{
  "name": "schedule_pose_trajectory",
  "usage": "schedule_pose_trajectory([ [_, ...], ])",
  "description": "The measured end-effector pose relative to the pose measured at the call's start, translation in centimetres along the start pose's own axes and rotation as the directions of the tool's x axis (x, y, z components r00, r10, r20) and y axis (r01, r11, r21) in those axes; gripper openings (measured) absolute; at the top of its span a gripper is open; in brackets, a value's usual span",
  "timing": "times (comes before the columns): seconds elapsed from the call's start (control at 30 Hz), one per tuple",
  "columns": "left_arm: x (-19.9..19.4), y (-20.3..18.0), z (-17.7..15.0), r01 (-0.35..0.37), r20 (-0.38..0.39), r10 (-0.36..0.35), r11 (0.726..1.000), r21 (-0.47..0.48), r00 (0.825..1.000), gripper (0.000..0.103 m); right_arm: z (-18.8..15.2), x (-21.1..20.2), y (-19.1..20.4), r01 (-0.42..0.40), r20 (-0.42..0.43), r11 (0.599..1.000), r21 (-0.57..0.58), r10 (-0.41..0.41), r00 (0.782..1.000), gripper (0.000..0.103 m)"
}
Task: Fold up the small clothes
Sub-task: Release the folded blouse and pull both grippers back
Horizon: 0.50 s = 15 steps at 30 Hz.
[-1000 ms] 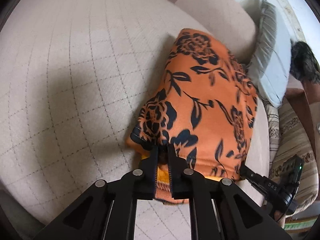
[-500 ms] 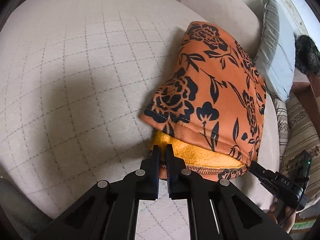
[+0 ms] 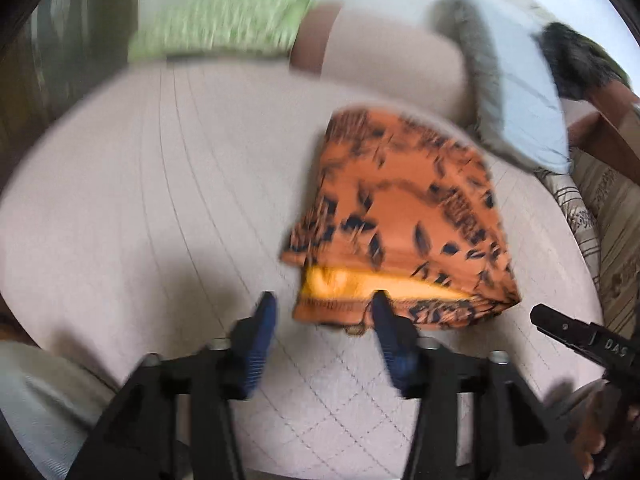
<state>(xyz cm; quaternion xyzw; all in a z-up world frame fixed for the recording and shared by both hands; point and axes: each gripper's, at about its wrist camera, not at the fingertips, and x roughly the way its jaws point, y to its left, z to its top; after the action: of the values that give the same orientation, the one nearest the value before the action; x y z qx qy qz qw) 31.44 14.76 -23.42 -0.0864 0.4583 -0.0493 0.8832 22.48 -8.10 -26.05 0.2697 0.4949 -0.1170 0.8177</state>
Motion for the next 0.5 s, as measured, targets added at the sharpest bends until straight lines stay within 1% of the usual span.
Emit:
schedule_pose_trajectory([
  [0.03, -1.4, -0.6, -0.2, -0.014, 0.056, 0.013, 0.999, 0.03, 0.998, 0.06, -0.3, -0.8, 0.2, -0.021, 0.027, 1.0, 0.001, 0.021, 0.999, 0.048],
  [0.07, -2.4, -1.1, -0.6, -0.032, 0.087, 0.028, 0.998, 0.044, 0.996, 0.064, -0.4, -1.4, 0.3, -0.029, 0.048, 1.0, -0.002, 0.029, 0.998, 0.048],
  [0.1, -3.2, -1.5, -0.9, -0.045, 0.111, 0.039, 0.998, 0.052, 0.993, 0.068, -0.6, -2.2, 0.7, -0.023, 0.081, 1.0, -0.017, 0.024, 0.996, 0.048],
  [0.13, -4.2, -1.7, -1.3, -0.048, 0.136, 0.04, 0.997, 0.055, 0.99, 0.07, -1.0, -3.0, 1.2, 0.001, 0.12, 0.999, -0.046, 0.005, 0.993, 0.049],
  [0.17, -4.8, -1.9, -1.9, -0.053, 0.15, 0.044, 0.997, 0.054, 0.988, 0.071, -1.3, -3.7, 1.7, 0.022, 0.154, 0.997, -0.071, -0.011, 0.988, 0.052],
  [0.2, -5.2, -2.0, -2.5, -0.061, 0.157, 0.051, 0.997, 0.054, 0.986, 0.072, -1.7, -4.6, 2.4, 0.041, 0.193, 0.994, -0.101, -0.021, 0.981, 0.055],
  [0.27, -5.8, -2.3, -3.4, -0.076, 0.159, 0.065, 0.995, 0.063, 0.985, 0.072, -1.9, -5.1, 3.7, 0.051, 0.23, 0.991, -0.123, -0.021, 0.973, 0.057],
  [0.33, -6.0, -2.7, -3.8, -0.101, 0.153, 0.088, 0.992, 0.079, 0.984, 0.072, -2.2, -5.6, 4.5, 0.052, 0.252, 0.988, -0.149, -0.013, 0.968, 0.058],
  [0.43, -6.4, -3.3, -4.1, -0.118, 0.155, 0.104, 0.989, 0.086, 0.982, 0.072, -2.3, -5.6, 5.5, 0.057, 0.271, 0.98, -0.189, -0.003, 0.962, 0.058],
  [0.47, -6.4, -3.3, -3.5, -0.122, 0.159, 0.107, 0.989, 0.086, 0.982, 0.072, -2.4, -5.7, 5.6, 0.06, 0.281, 0.979, -0.195, -0.003, 0.96, 0.058],
  [0.5, -6.5, -3.4, -3.6, -0.13, 0.164, 0.115, 0.988, 0.084, 0.98, 0.072, -2.4, -5.7, 5.7, 0.062, 0.287, 0.979, -0.196, -0.004, 0.958, 0.058],
])
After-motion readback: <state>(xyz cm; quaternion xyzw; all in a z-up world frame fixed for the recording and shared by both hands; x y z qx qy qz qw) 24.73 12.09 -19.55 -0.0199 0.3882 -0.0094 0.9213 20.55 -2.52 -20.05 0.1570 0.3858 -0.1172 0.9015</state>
